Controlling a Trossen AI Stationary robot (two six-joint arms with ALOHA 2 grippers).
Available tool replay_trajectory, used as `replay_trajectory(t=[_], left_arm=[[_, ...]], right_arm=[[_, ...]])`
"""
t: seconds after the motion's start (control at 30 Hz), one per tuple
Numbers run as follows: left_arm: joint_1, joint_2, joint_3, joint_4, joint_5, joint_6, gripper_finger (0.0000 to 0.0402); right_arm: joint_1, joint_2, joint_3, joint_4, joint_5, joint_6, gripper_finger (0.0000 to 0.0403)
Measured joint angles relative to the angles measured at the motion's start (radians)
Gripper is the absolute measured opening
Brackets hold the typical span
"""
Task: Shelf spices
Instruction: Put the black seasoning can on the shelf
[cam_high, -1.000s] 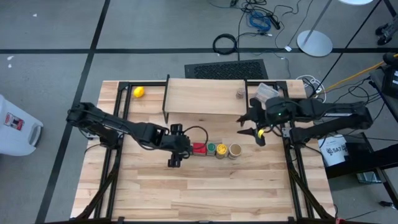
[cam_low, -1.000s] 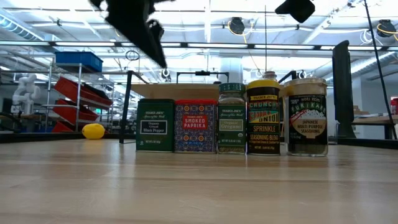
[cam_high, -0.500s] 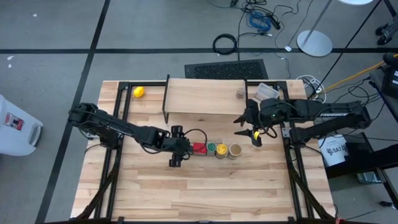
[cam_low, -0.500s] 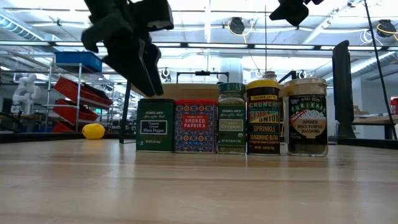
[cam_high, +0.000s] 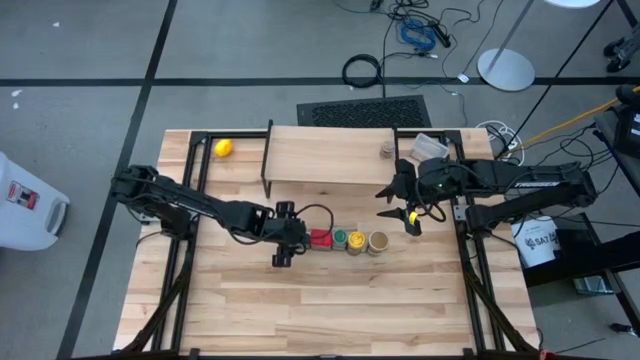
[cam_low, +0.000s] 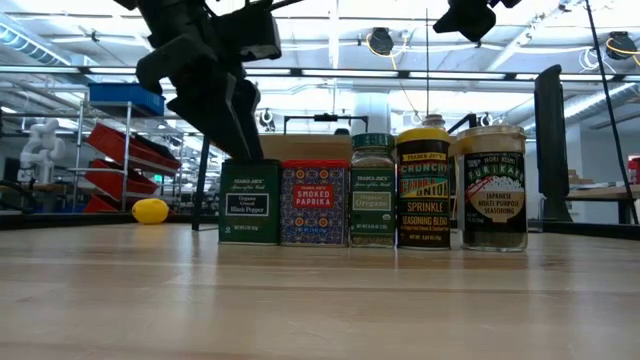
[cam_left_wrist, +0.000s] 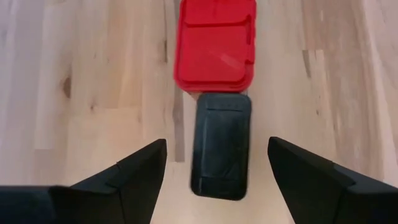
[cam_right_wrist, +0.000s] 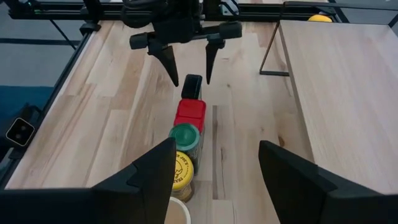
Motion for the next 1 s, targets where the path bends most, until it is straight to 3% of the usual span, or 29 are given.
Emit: replay_trajectory(t=[0.5,1.0], left_arm=[[0.0,0.066,0.0,0.02,0.003,0.0,0.0285],[0.006,0.066,0.0,0.027,-0.006,-0.002,0.0182]], right_arm=[[0.0,0.0,0.0,-0.002,0.0,-0.005,0.0215],[0.0,0.0,0.0,-0.002,0.0,-0.023,0.0215]])
